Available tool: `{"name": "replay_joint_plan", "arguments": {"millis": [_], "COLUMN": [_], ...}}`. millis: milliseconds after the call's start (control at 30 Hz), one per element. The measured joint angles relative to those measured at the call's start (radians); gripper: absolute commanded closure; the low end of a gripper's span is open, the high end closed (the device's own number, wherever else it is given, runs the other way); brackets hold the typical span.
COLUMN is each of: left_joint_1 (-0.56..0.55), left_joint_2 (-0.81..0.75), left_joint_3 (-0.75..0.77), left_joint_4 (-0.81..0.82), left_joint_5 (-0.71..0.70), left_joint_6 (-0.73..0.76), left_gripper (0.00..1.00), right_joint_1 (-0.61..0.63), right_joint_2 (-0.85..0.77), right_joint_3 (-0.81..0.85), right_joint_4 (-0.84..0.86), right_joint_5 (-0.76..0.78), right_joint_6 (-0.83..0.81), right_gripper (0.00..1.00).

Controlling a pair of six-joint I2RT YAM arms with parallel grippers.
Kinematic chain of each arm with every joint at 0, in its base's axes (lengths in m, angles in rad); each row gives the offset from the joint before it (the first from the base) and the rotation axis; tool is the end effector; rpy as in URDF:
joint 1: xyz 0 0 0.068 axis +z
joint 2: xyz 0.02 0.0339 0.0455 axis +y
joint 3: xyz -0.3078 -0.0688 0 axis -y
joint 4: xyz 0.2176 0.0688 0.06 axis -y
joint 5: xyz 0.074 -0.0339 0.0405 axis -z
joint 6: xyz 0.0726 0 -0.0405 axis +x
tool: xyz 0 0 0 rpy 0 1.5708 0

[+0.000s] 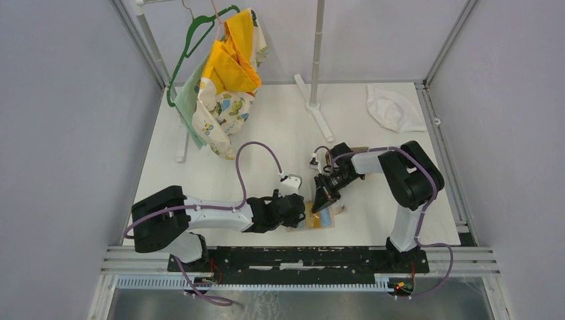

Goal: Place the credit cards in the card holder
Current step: Insert the credit card into the card holder.

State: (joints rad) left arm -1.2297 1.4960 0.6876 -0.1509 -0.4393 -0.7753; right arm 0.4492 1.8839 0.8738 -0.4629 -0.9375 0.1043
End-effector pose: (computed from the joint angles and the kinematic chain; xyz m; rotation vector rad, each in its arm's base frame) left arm 0.1197 -0.2449 0.1901 0.3806 2.4066 -0.3545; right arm 0.2383 0.1798 0.1376 0.5220 -2.6122 -1.3329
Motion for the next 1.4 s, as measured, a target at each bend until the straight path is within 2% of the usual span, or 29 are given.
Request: {"name": "replay_joint_plan", "arguments": {"millis": [433, 800, 1000, 1233, 1400], "left_joint_1": [0.003, -0.027, -0.12, -0.201, -0.217], "left_joint_2": [-0.005, -0.2, -0.155, 0.12, 0.307], "left_joint_3": [-0.002, -0.003, 0.069, 0.331, 0.532], "left_joint_4": [0.001, -0.06, -0.057, -0.133, -0.253], "left_joint_5": [0.008, 0.076, 0.072, -0.03, -0.118], "left_joint_6": [0.011, 0.018, 0.01, -0.012, -0.042], "left_gripper": [0.37, 0.38, 0.6, 0.85, 0.89], "right_joint_1": [0.02, 0.025, 0.026, 0.027, 0.027], "right_joint_2": [0.034, 0.034, 0.034, 0.036, 0.039], "right_joint_3": [0.037, 0.045, 0.047, 0.048, 0.051], "right_joint_4": [-0.008, -0.021, -0.023, -0.025, -0.029], "right_joint_5": [-0.032, -0.036, -0.036, -0.038, -0.039], "right_joint_6": [-0.011, -0.031, -0.035, -0.042, -0.042], "right_gripper": [0.76, 0.73, 0.73, 0.73, 0.74]}}
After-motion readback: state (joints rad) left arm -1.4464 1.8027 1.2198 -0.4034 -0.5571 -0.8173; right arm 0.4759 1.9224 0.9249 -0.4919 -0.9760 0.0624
